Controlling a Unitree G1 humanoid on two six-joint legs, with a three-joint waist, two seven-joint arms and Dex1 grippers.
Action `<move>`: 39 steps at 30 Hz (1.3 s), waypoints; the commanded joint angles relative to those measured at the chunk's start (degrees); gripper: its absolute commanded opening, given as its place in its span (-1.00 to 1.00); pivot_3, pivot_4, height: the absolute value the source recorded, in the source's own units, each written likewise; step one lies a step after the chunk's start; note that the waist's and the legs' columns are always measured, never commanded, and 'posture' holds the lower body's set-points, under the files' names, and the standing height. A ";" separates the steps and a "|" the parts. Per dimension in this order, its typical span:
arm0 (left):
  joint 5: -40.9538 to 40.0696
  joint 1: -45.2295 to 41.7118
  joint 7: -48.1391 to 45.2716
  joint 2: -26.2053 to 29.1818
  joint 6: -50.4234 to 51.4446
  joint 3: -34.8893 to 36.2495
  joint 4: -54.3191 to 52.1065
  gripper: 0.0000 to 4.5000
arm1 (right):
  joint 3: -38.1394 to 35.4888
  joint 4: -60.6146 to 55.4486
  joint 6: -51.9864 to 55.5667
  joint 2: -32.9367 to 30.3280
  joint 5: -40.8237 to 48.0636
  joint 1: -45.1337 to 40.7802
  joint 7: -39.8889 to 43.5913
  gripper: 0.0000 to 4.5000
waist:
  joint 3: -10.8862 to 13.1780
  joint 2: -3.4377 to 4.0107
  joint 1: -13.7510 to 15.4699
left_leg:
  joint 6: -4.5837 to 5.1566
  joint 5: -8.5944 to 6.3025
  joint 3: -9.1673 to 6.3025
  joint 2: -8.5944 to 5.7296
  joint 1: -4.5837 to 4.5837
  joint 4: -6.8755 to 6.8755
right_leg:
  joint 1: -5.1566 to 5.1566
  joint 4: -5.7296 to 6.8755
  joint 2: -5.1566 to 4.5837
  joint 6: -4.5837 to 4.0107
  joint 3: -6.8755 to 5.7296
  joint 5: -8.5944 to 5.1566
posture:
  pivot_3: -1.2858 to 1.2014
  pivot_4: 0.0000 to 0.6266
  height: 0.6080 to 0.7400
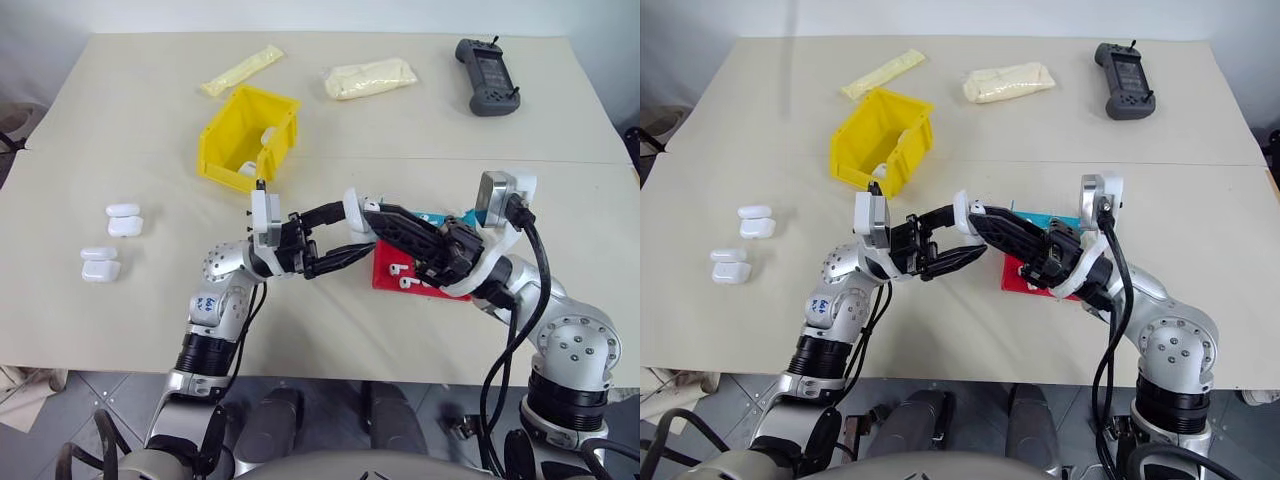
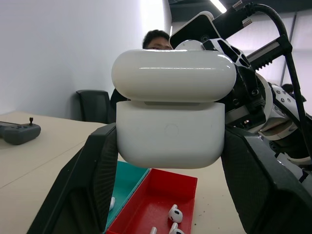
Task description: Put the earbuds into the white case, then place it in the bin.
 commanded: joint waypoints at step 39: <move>4.08 0.29 2.96 8.00 0.25 2.99 -1.57 0.24 | -3.74 4.38 -12.42 -22.96 -13.76 11.96 16.77 0.98 | 0.01 -0.02 0.12 | 0.06 -0.03 0.06 0.01 0.01 -0.05 | 0.06 -0.38 0.04 0.01 -0.02 0.00 | 0.03 -0.52 1.00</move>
